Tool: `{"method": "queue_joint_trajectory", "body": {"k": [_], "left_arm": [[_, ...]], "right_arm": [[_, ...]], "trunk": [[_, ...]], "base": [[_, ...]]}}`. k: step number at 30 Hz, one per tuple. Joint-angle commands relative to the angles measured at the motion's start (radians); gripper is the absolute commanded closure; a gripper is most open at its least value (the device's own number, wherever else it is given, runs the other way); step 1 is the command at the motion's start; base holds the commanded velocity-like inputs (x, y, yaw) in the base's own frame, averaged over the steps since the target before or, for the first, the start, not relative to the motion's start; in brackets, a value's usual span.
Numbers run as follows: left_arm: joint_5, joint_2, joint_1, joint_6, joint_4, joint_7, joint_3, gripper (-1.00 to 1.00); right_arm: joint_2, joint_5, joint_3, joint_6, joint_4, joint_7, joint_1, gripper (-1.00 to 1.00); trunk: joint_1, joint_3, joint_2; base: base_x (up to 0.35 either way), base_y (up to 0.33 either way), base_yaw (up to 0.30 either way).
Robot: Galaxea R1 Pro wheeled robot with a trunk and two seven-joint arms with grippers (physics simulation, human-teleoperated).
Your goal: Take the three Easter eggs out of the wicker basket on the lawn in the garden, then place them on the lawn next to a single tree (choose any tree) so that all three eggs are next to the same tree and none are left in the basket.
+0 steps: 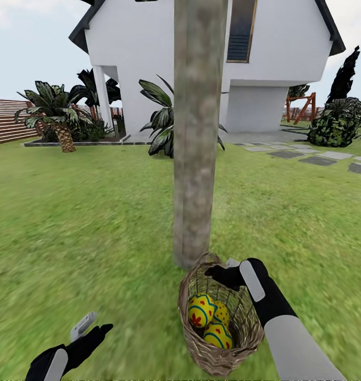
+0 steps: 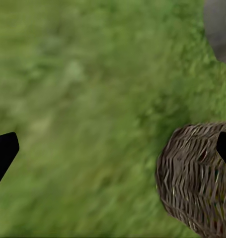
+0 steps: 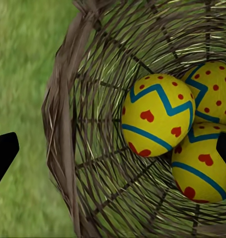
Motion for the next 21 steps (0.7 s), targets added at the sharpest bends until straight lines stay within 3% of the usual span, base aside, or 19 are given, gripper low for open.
{"method": "queue_joint_trajectory", "body": {"k": [1,8,10,14,21], "left_arm": [[0.001,0.0,-0.001,0.007,-0.001,-0.004,0.003,-1.0],[0.003,-0.001,-0.003,0.018,-0.001,-0.006,0.003,-1.0],[0.015,0.0,-0.006,0.038,-0.001,-0.006,0.002,-1.0],[0.075,0.002,-0.009,0.091,-0.001,-0.007,0.0,-1.0],[0.095,-0.001,-0.01,0.103,-0.002,-0.006,-0.002,-1.0]], "right_arm": [[0.001,-0.011,-0.003,0.001,0.0,-0.01,-0.003,-1.0],[0.001,-0.01,-0.003,-0.027,0.083,-0.016,-0.048,-1.0],[0.0,-0.01,-0.003,-0.055,0.146,-0.016,-0.077,-1.0],[0.001,-0.01,-0.003,-0.115,0.282,-0.015,-0.138,-1.0],[0.003,-0.009,-0.002,-0.168,0.351,-0.018,-0.171,-1.0]], "trunk": [[0.004,-0.004,-0.008],[0.031,-0.026,-0.057],[0.038,-0.032,-0.07],[0.04,-0.048,-0.071],[0.043,-0.075,-0.073]], "base": [[0.0,0.0,0.0],[0.0,0.0,0.0],[0.0,0.0,0.0],[0.0,0.0,0.0],[0.0,0.0,0.0]]}}
